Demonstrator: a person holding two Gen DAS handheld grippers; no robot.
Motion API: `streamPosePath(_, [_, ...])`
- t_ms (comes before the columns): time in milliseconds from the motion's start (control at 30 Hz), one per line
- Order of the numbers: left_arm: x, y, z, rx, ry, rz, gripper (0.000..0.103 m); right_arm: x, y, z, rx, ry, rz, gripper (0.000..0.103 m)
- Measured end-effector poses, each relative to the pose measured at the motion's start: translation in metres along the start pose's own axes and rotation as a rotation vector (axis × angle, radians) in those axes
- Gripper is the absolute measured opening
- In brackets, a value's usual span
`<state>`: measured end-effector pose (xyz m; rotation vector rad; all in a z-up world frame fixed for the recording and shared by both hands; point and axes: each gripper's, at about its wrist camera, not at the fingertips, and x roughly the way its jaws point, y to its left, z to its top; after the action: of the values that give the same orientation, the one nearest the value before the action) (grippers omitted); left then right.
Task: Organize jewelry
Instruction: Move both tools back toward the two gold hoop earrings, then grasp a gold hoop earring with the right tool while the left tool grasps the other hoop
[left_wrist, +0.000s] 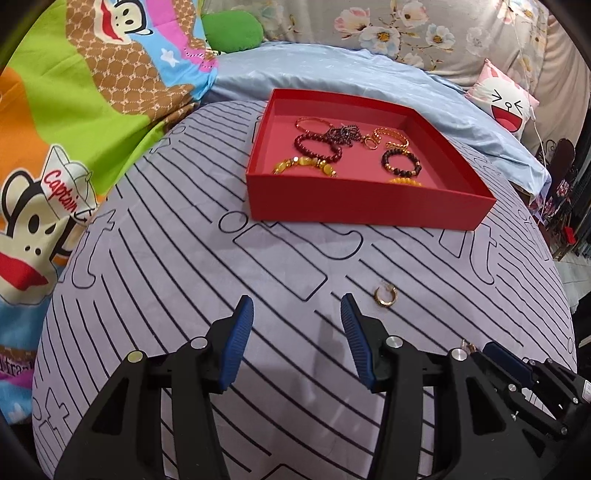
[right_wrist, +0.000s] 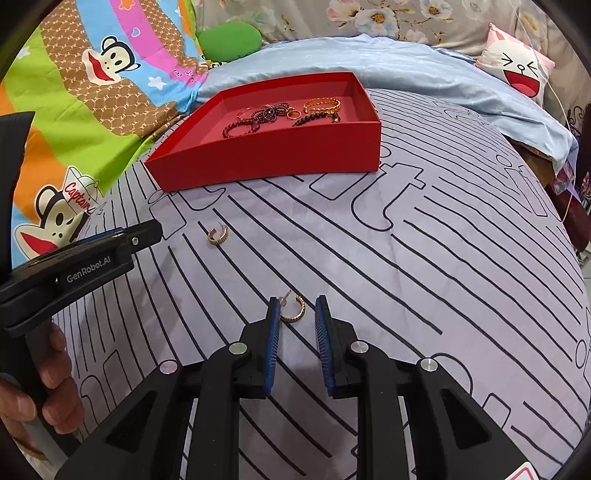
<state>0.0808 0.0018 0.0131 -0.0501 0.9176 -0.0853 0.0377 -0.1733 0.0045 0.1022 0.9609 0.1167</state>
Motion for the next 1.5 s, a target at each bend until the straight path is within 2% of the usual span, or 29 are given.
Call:
streamPosePath(233, [0.002,0.004,-0.013,-0.013,-0.013,0.005,0.047,0.003,0.004,-0.003,-0.018,-0.011,-0.016,0.02])
streamPosePath(333, [0.002,0.004,-0.017,-0.009,-0.028,0.012,0.049,0.004,0.007,-0.002,-0.023,-0.014,-0.008,0.026])
streamPosePath(367, [0.002,0.004,-0.017,-0.008,-0.032,0.013,0.051,0.004,0.008,-0.002,-0.026,-0.016,-0.008,0.026])
streamPosePath(600, [0.001,-0.001,-0.017,0.01,-0.045,0.008,0.052,0.008,0.013,-0.001,-0.046,-0.027,-0.028,0.026])
streamPosePath(733, [0.001,-0.006,-0.017,0.019,-0.042,-0.001,0.052,0.009,0.014,-0.001,-0.064,-0.032,-0.06,0.016])
streamPosePath(1167, [0.013,-0.039,-0.007,0.078,-0.038,-0.038,0.057,-0.003,-0.005,0.005,0.01,-0.055,-0.037,0.016])
streamPosePath(1333, [0.024,-0.046,-0.002,0.079,-0.025,-0.05,0.056,-0.001,-0.013,0.009,0.044,-0.051,-0.022,0.016])
streamPosePath(1500, [0.029,-0.05,0.0,0.098,-0.028,-0.045,0.047,0.003,-0.017,0.01,0.054,-0.047,-0.022,0.016])
